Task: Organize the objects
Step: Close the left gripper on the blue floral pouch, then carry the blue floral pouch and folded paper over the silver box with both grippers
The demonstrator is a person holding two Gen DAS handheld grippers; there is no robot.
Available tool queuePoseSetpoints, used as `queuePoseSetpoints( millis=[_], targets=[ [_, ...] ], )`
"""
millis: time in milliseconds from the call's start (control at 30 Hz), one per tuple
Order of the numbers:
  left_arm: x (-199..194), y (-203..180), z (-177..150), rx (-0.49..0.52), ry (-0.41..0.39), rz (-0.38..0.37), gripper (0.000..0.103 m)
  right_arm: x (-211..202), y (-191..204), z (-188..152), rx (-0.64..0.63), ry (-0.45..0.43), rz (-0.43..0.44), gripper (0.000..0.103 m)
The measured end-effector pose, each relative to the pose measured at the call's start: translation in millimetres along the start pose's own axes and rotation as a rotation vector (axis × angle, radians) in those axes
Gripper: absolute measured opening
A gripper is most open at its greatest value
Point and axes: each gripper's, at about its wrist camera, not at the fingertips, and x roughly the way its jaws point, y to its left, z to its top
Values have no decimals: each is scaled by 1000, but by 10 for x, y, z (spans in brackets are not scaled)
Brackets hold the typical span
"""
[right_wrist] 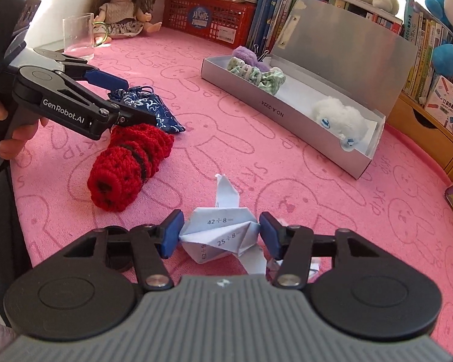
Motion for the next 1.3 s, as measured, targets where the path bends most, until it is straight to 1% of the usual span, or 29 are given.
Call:
queuePoseSetpoints(
  millis=[67,133,300,333,400,433,500,600,967,1067,1300],
  targets=[
    [32,-17,-9,14,5,10,94,-9,-1,-2,19,-5,-20,64],
    [54,-33,-12,22,5,15,94,-11,-15,1,58,-8,-54,56],
    [110,-78,-3,26,6,40,94,-13,-145,55,241,-49,-91,55],
    [113,-88,0,25,4,44,93,9,-169,74,277,-58,-98,55],
    [108,-111,4,28,-1,48,85,51,-185,98,322,-64,-104,55],
    [104,-121,4,28,0,50,82,73,-184,106,336,-65,-107,55],
    [88,-131,-2,24,-5,48,76,103,-173,123,350,-66,-117,55],
    [60,-125,-2,6,-7,48,72,111,-155,131,366,-71,-138,55],
    [-24,-139,96,-35,-24,55,72,136,-239,189,487,-72,-175,56],
    [-48,-171,137,-37,-34,54,72,150,-229,224,503,-80,-190,56],
    [-86,-235,253,-31,-56,48,72,137,-225,297,516,-106,-188,56]
  ],
)
